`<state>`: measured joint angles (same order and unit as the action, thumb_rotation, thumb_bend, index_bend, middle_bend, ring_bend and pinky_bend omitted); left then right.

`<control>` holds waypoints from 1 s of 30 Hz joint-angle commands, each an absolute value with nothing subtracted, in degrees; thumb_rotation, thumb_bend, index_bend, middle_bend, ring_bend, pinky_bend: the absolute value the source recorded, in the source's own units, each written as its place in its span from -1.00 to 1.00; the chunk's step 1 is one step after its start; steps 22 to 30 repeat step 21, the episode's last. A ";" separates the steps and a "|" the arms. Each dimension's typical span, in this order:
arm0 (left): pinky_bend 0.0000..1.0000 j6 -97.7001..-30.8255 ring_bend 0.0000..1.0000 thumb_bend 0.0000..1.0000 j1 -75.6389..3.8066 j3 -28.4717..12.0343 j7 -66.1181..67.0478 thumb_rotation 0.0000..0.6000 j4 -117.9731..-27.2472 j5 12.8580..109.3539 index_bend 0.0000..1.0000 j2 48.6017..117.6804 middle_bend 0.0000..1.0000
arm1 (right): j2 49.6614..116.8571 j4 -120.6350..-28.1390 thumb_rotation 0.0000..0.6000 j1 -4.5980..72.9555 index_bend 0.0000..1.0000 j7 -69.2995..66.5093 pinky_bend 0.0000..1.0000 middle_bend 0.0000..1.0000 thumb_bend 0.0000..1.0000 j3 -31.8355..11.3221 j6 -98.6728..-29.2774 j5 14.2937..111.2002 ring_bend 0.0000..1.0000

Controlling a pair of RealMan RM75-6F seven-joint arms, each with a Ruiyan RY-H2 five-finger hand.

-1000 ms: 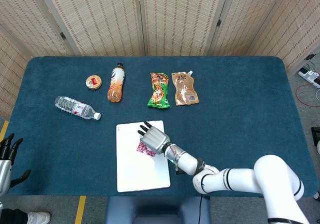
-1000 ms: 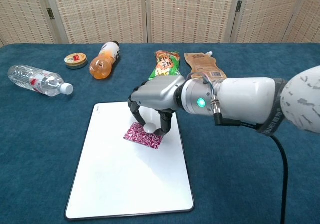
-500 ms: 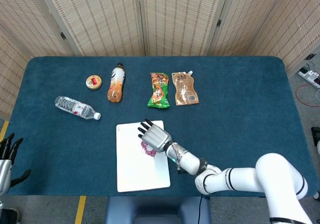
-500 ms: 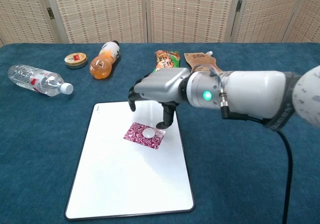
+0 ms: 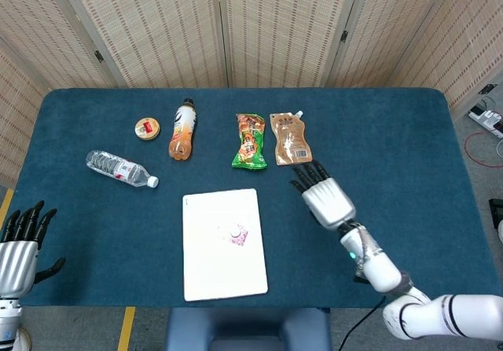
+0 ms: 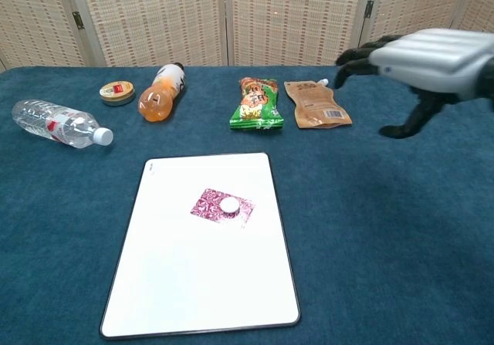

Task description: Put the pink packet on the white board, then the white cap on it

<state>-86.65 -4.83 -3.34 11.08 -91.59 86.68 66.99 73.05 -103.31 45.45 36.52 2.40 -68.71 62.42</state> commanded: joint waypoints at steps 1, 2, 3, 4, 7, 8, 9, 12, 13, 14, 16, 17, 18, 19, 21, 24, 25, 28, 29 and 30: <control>-1.00 -85.98 -0.81 -0.53 -5.51 -3.56 11.87 1.00 -92.15 86.79 -0.75 67.16 -0.94 | 66.72 -105.65 1.00 36.62 -0.64 29.20 -1.00 -0.85 -0.34 6.81 -77.84 70.39 -1.00; -1.00 -85.85 -0.81 -0.53 -5.69 -3.66 12.11 1.00 -92.36 86.78 -0.75 67.22 -0.94 | 66.07 -105.30 1.00 34.94 -0.64 27.66 -1.00 -0.85 -0.34 7.43 -79.61 71.93 -1.00; -1.00 -85.75 -0.81 -0.53 -5.86 -3.74 12.30 1.00 -92.58 86.78 -0.75 67.28 -0.94 | 65.53 -104.81 1.00 33.27 -0.65 26.25 -1.00 -0.85 -0.34 8.06 -81.30 73.29 -1.00; -1.00 -85.58 -0.81 -0.53 -6.08 -3.80 12.56 1.00 -92.86 86.82 -0.75 67.37 -0.94 | 64.92 -104.16 1.00 31.09 -0.65 24.63 -1.00 -0.85 -0.34 8.88 -83.35 74.82 -1.00; -1.00 -85.22 -0.81 -0.53 -6.51 -3.86 13.40 1.00 -93.38 86.89 -0.75 67.47 -0.94 | 64.24 -102.37 1.00 26.22 -0.66 21.62 -1.00 -0.85 -0.34 10.33 -87.72 77.17 -1.00; -1.00 -85.09 -0.81 -0.53 -6.67 -3.90 13.76 1.00 -93.66 86.87 -0.75 67.48 -0.94 | 64.10 -101.62 1.00 24.16 -0.66 20.33 -1.00 -0.85 -0.34 10.77 -89.43 77.79 -1.00; -1.00 -85.03 -0.81 -0.53 -6.78 -3.95 13.99 1.00 -93.84 86.84 -0.75 67.50 -0.94 | 64.03 -101.14 1.00 22.74 -0.66 19.38 -1.00 -0.85 -0.34 10.93 -90.60 78.13 -1.00; -1.00 -84.80 -0.81 -0.53 -7.14 -4.10 14.66 1.00 -94.44 86.73 -0.75 67.57 -0.94 | 63.61 -100.02 1.00 18.84 -0.66 17.24 -1.00 -0.85 -0.34 11.16 -93.46 78.88 -1.00; -1.00 -84.78 -0.81 -0.53 -7.24 -4.14 14.83 1.00 -94.58 86.74 -0.75 67.62 -0.94 | 63.59 -99.67 1.00 17.85 -0.66 16.74 -1.00 -0.85 -0.34 11.14 -94.15 79.19 -1.00; -1.00 -84.70 -0.81 -0.53 -7.36 -4.13 15.02 1.00 -94.75 86.78 -0.75 67.69 -0.94 | 63.62 -99.27 1.00 16.66 -0.66 15.99 -1.00 -0.85 -0.34 11.05 -94.89 79.55 -1.00; -1.00 -84.55 -0.81 -0.53 -7.52 -4.09 15.26 1.00 -94.96 86.82 -0.75 67.78 -0.94 | 63.69 -98.62 1.00 15.15 -0.66 14.63 -1.00 -0.85 -0.34 10.77 -95.78 80.20 -1.00; -1.00 -84.45 -0.81 -0.53 -7.61 -4.07 15.44 1.00 -95.09 86.79 -0.75 67.79 -0.94 | 63.70 -98.23 1.00 14.31 -0.66 13.86 -1.00 -0.85 -0.34 10.54 -96.11 80.49 -1.00; -1.00 -84.41 -0.81 -0.53 -7.66 -4.05 15.54 1.00 -95.19 86.77 -0.75 67.79 -0.94 | 63.67 -98.04 1.00 13.76 -0.66 13.53 -1.00 -0.85 -0.34 10.36 -96.25 80.61 -1.00; -1.00 -84.39 -0.81 -0.53 -7.70 -4.05 15.54 1.00 -95.29 86.74 -0.75 67.79 -0.94 | 63.68 -97.85 1.00 13.30 -0.66 13.36 -1.00 -0.85 -0.34 10.15 -96.35 80.85 -1.00; -1.00 -84.42 -0.81 -0.53 -7.78 -4.10 15.80 1.00 -95.35 86.62 -0.75 67.84 -0.94 | 63.69 -97.69 1.00 12.29 -0.66 13.12 -1.00 -0.85 -0.34 9.67 -96.41 81.13 -1.00; -1.00 -84.42 -0.81 -0.53 -7.78 -4.10 15.80 1.00 -95.35 86.62 -0.75 67.84 -0.94 | 63.69 -97.69 1.00 12.29 -0.66 13.12 -1.00 -0.85 -0.34 9.67 -96.41 81.13 -1.00; -1.00 -84.42 -0.81 -0.53 -7.78 -4.10 15.80 1.00 -95.35 86.62 -0.75 67.84 -0.94 | 63.69 -97.69 1.00 12.29 -0.66 13.12 -1.00 -0.85 -0.34 9.67 -96.41 81.13 -1.00; -1.00 -84.42 -0.81 -0.53 -7.78 -4.10 15.80 1.00 -95.35 86.62 -0.75 67.84 -0.94 | 63.69 -97.69 1.00 12.29 -0.66 13.12 -1.00 -0.85 -0.34 9.67 -96.41 81.13 -1.00; -1.00 -84.42 -0.81 -0.53 -7.78 -4.10 15.80 1.00 -95.35 86.62 -0.75 67.84 -0.94 | 63.69 -97.69 1.00 12.29 -0.66 13.12 -1.00 -0.85 -0.34 9.67 -96.41 81.13 -1.00; -1.00 -84.42 -0.81 -0.53 -7.78 -4.10 15.80 1.00 -95.35 86.62 -0.75 67.84 -0.94 | 63.69 -97.69 1.00 12.29 -0.66 13.12 -1.00 -0.85 -0.34 9.67 -96.41 81.13 -1.00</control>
